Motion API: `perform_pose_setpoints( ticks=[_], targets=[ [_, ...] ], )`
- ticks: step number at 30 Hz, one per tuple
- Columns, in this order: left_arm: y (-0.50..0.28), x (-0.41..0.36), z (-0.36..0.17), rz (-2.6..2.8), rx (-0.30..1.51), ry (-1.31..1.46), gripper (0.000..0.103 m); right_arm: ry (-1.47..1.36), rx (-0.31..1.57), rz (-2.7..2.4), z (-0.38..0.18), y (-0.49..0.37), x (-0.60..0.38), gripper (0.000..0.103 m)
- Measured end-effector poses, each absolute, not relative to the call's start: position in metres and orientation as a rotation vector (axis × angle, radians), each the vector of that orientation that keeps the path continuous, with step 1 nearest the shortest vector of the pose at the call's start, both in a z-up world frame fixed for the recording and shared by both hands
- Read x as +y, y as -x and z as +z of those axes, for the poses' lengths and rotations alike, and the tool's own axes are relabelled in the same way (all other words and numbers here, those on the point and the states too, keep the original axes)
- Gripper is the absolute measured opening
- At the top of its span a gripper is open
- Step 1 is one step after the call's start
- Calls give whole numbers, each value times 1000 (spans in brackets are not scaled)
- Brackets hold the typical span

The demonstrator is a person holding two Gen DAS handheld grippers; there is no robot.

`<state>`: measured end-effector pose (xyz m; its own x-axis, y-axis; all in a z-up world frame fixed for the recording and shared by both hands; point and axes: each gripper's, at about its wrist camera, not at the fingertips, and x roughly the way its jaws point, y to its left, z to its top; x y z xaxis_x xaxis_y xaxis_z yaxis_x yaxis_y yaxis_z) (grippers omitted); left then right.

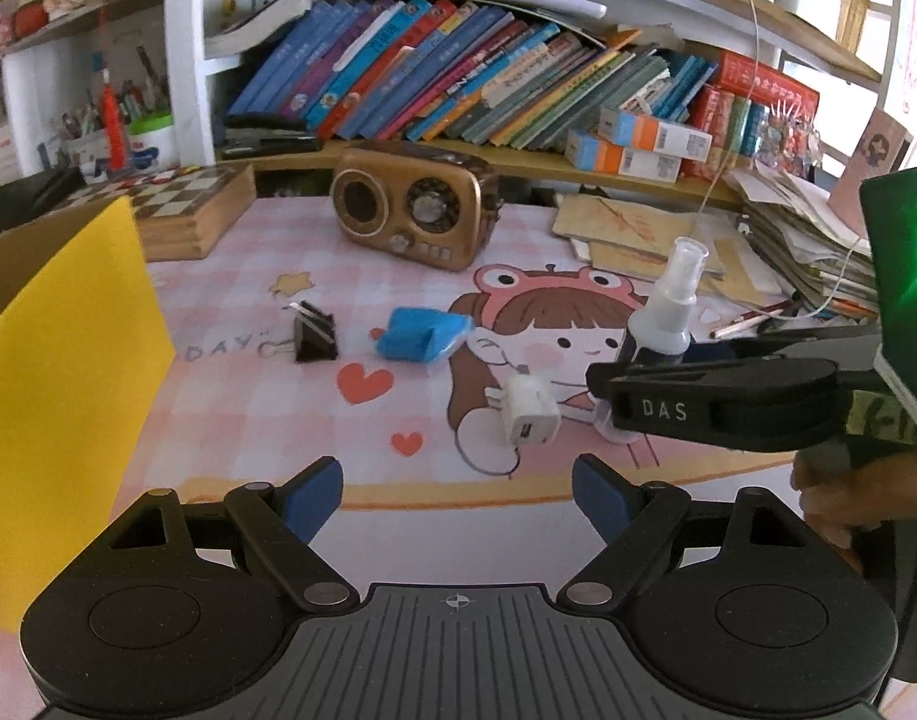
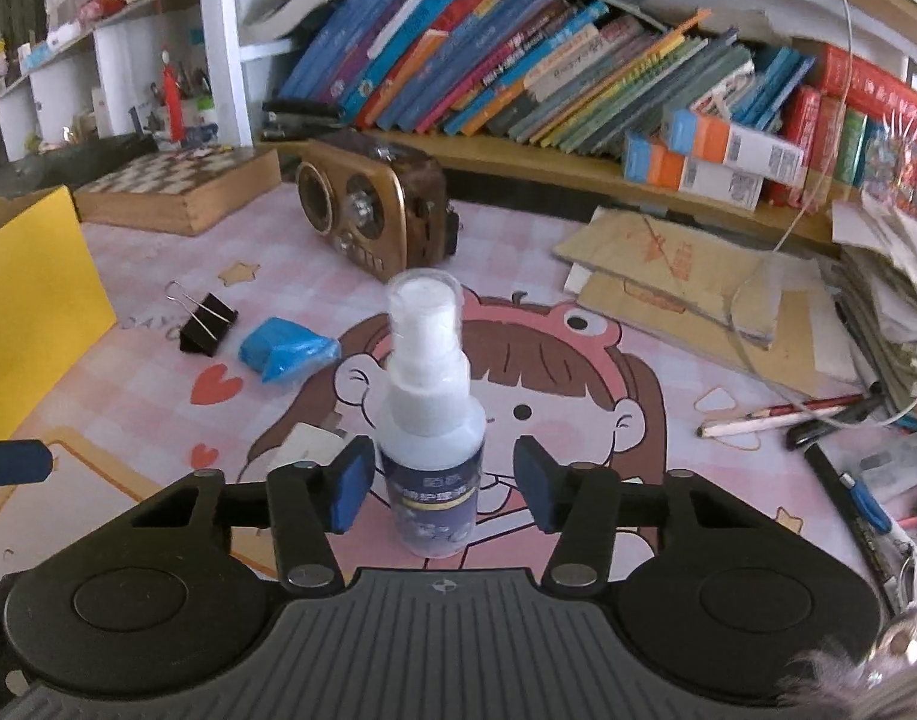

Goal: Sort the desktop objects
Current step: 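Grasp the white spray bottle with the right gripper while the left grasps the white plug, then lift the spray bottle with the right gripper while the left lifts the white plug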

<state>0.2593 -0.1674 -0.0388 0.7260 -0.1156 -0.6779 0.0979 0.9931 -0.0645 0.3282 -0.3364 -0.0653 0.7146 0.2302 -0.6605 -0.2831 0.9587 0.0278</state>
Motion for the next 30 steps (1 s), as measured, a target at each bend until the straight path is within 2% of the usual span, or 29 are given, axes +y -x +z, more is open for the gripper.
perform_pose_setpoints(
  ticks=[2,6,9,11,13,21,25,30],
  targets=[
    [-267,-171,-42,-126,751,19,83,51,739,308,-66,-331,-341,31],
    [-284,-182,-47,-151,759,1,76,38,731,312,-61,-329,-350,30],
    [-297,-193,-52,-168,762,-23,61,24,721,290,-57,-324,-360,30],
    [-304,-201,-55,-178,762,-38,47,21,713,272,-54,-320,-367,31],
    [-309,-208,-58,-186,763,-51,42,10,709,262,-51,-317,-372,31],
    [-324,-221,-73,-148,799,-114,33,-30,704,252,-45,-305,-384,30],
    [-323,-219,-76,-134,794,-106,24,-33,702,256,-44,-302,-383,30],
    [-316,-216,-72,-124,784,-96,23,-26,706,269,-43,-297,-380,30]
  ],
)
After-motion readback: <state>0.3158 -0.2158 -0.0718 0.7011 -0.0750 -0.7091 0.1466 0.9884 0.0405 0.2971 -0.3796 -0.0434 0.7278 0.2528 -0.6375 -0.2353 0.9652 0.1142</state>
